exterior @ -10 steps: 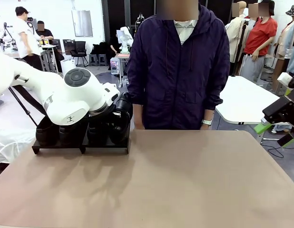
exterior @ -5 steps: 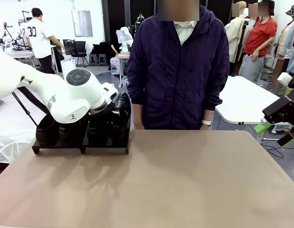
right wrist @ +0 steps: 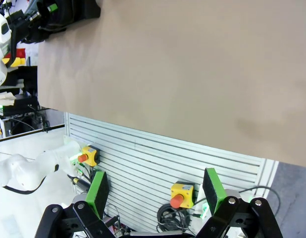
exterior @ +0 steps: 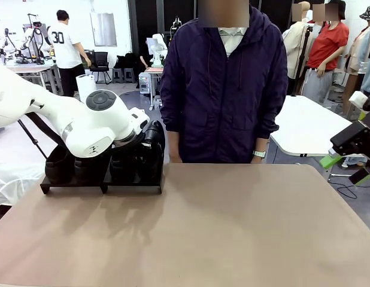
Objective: Organize the shoes by placing them on the stand.
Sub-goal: Place the Shoe from the middle of the table onto the Shoes Stand.
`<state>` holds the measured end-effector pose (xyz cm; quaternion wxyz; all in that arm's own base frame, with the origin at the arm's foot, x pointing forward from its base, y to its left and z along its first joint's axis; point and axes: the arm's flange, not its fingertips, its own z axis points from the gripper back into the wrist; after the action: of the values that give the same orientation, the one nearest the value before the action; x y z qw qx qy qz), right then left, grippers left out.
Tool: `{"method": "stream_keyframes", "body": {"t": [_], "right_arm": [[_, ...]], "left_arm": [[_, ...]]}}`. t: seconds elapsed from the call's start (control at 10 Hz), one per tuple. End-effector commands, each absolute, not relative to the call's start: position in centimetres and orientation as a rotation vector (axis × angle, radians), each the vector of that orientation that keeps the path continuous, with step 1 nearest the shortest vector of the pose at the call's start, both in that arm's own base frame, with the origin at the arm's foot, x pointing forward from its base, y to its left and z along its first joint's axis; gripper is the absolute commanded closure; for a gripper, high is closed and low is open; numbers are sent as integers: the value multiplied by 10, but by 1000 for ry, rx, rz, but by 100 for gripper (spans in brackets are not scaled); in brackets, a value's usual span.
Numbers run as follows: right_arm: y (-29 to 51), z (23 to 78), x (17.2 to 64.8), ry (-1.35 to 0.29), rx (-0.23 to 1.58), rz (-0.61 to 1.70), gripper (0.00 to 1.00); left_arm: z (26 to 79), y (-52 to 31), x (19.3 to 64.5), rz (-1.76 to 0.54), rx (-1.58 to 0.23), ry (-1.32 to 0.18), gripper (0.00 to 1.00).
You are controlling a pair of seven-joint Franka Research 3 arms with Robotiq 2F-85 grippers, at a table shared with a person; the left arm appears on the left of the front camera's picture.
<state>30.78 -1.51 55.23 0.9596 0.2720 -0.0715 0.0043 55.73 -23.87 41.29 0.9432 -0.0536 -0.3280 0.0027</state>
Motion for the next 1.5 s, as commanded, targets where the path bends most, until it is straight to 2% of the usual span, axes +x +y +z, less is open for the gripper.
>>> {"method": "stream_keyframes", "body": {"t": [0.0,0.1,0.6,1.0,1.1,1.2,1.4], "right_arm": [[-15,556,311,-149,579,25,0],[-15,556,311,-149,579,25,0],[-15,556,311,-149,579,25,0],[-15,556,311,-149,579,25,0],[-15,556,311,-149,579,25,0],[-15,556,311,-149,579,25,0],[-15,556,311,-149,579,25,0]], "left_arm": [[424,-238,566,1,-103,-664,44],[424,-239,567,0,-96,-669,0],[433,-247,565,-27,-93,-699,0],[478,-240,541,-143,-126,-731,0],[494,-233,526,-208,-146,-708,0],[512,-228,502,-382,-252,-644,0],[536,-215,443,-559,-288,-512,0]]}}
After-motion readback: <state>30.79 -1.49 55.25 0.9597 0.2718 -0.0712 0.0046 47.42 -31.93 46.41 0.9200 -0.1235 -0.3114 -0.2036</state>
